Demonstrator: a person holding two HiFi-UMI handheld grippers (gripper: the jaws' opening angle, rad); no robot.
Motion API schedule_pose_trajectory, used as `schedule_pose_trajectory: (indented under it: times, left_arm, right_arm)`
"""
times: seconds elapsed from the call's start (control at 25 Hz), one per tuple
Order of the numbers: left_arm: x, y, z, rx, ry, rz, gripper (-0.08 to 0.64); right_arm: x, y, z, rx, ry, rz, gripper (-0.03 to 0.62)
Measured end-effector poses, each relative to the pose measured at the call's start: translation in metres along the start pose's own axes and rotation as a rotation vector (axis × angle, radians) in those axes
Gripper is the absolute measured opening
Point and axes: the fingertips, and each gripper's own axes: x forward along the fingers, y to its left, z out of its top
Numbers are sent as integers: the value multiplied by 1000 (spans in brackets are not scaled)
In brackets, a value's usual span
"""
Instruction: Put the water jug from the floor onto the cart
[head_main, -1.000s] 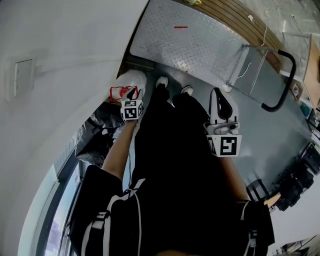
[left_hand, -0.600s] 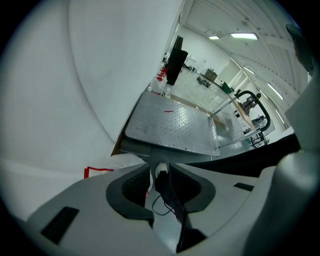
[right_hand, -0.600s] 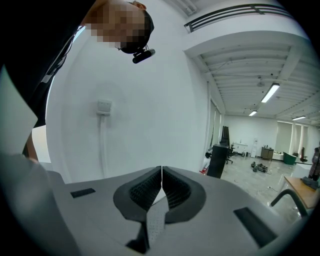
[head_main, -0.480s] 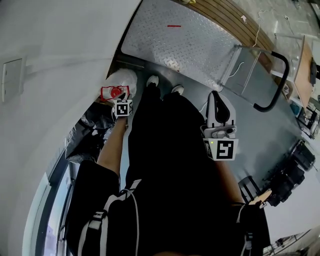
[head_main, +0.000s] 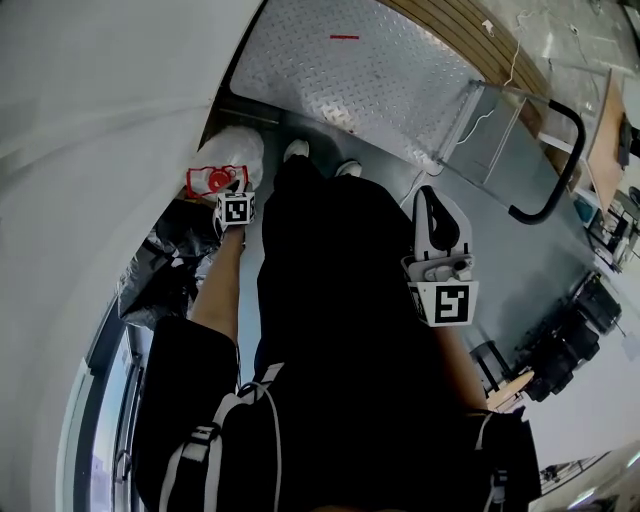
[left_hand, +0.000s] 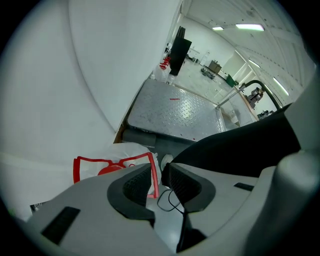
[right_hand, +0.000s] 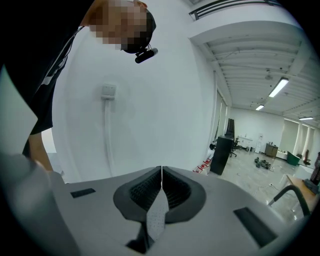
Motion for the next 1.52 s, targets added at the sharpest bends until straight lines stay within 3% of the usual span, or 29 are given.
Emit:
schedule_pose_trajectory:
  times: [0.2,0.4,0.76,1.08,1.24,1.36,1.52]
  left_arm:
    - [14,4,-4,-107,7,-10,120]
    - [37,12,-2,-109,25,0,120]
    - [76,21,-17,-186,105,1,132]
    - [85,6,-29,-192,182,-59,130]
    - [83,13,-37,-162,205,-18,54]
    - [73,15,-36,-114,214,-3,54]
    - [57,22,-38,-150,218,9,55]
  right_arm:
    - [7,4,-15,1,20,29,20]
    - [16,-1,-35,13,48,34,20]
    - [25,-14,-52,-2,57,19,20]
    - [25,-3,-53,8,67,58,18]
    - [15,-3,-58,22,81,41,20]
    - [7,-5,-53,33,91,24,20]
    - [-4,-1,-43,51,99,23,20]
